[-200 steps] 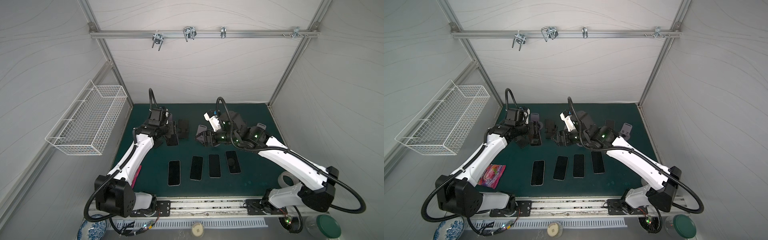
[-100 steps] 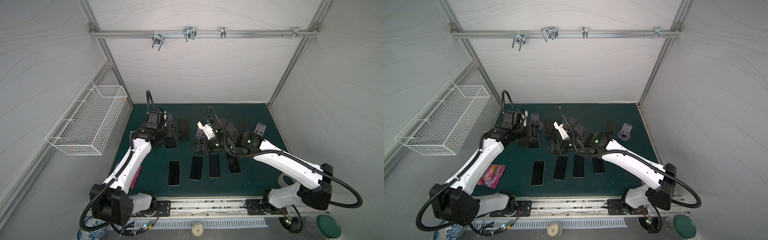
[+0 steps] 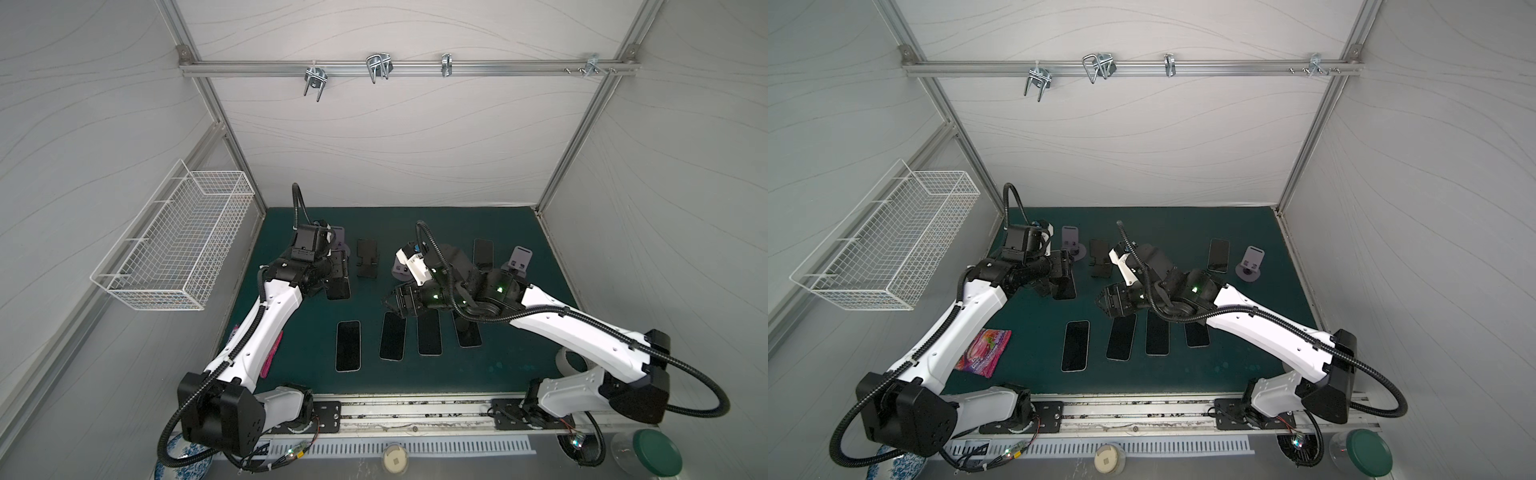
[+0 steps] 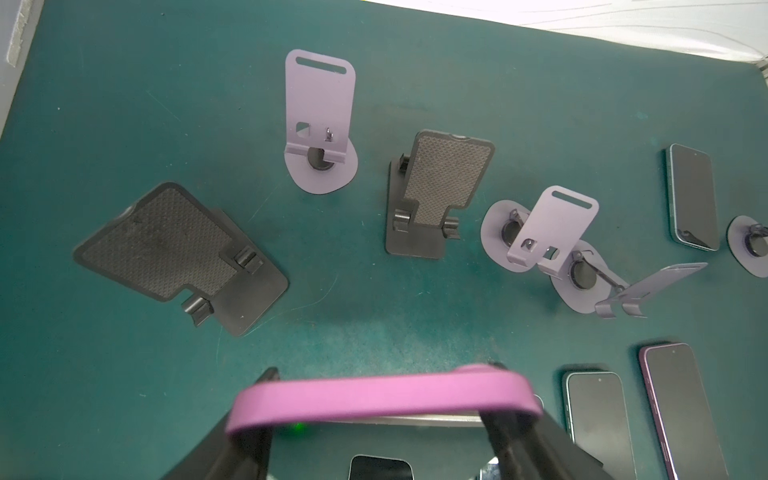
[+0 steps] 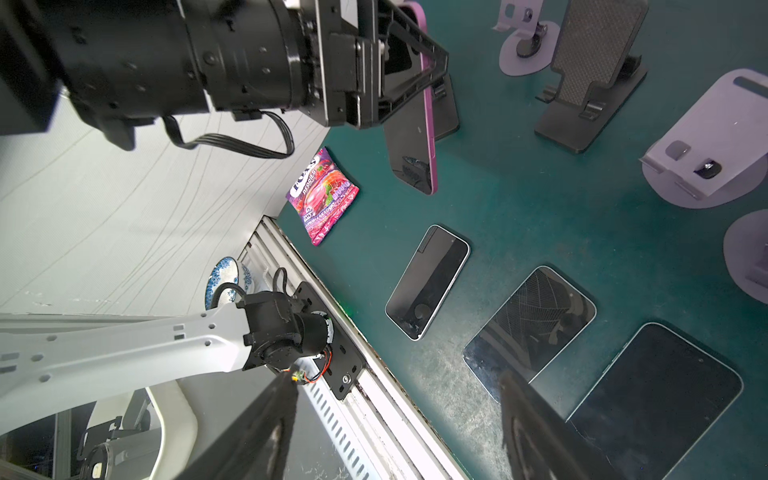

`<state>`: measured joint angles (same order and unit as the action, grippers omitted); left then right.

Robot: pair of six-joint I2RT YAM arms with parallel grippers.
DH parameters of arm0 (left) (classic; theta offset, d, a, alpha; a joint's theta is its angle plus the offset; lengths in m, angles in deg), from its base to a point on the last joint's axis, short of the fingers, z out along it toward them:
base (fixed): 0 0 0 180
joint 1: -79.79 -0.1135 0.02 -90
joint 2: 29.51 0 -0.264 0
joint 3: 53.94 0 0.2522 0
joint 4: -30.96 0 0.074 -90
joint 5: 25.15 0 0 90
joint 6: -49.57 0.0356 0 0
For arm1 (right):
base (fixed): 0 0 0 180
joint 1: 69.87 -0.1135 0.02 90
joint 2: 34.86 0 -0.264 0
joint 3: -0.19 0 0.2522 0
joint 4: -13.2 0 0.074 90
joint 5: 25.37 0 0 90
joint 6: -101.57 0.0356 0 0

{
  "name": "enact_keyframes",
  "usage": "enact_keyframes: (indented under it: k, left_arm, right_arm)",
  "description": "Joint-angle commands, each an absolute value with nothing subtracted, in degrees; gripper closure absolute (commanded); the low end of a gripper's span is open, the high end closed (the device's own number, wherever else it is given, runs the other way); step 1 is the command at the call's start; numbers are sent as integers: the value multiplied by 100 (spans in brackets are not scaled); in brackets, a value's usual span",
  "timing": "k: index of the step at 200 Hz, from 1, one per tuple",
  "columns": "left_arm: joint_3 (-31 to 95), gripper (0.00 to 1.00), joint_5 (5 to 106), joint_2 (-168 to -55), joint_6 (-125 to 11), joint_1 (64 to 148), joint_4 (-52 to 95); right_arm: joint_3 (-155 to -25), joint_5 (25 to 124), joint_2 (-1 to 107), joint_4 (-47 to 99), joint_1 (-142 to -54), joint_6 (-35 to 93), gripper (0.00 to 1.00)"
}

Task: Remove the phone from the phone stand
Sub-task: 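Carry the pink-framed phone with the left gripper toward the robot over the flat phones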

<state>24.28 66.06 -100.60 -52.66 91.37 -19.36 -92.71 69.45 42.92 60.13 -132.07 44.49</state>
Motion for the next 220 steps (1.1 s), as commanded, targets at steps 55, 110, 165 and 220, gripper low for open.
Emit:
enact_keyframes:
  k: [55,110,165,220]
  left_arm:
    - [2509,41,6679,-10110,-5186,8978,-2015]
    - [2442,41,6566,-10266,-5210,8850,-2016]
    - [2407,41,6452,-10410,-5265,8789,-1954]
    - [2388,41,6433,-10653,-5326,8777,-1856]
  right_arm:
    - [-9357,7060,4302,6055,-13245,4279,22]
    - [-9309,7102,4336,6007,-13245,4237,22]
    - [-9303,7122,4430,5994,-13236,4120,21]
    - [-9268,7146,4468,6026,-13176,4014,21]
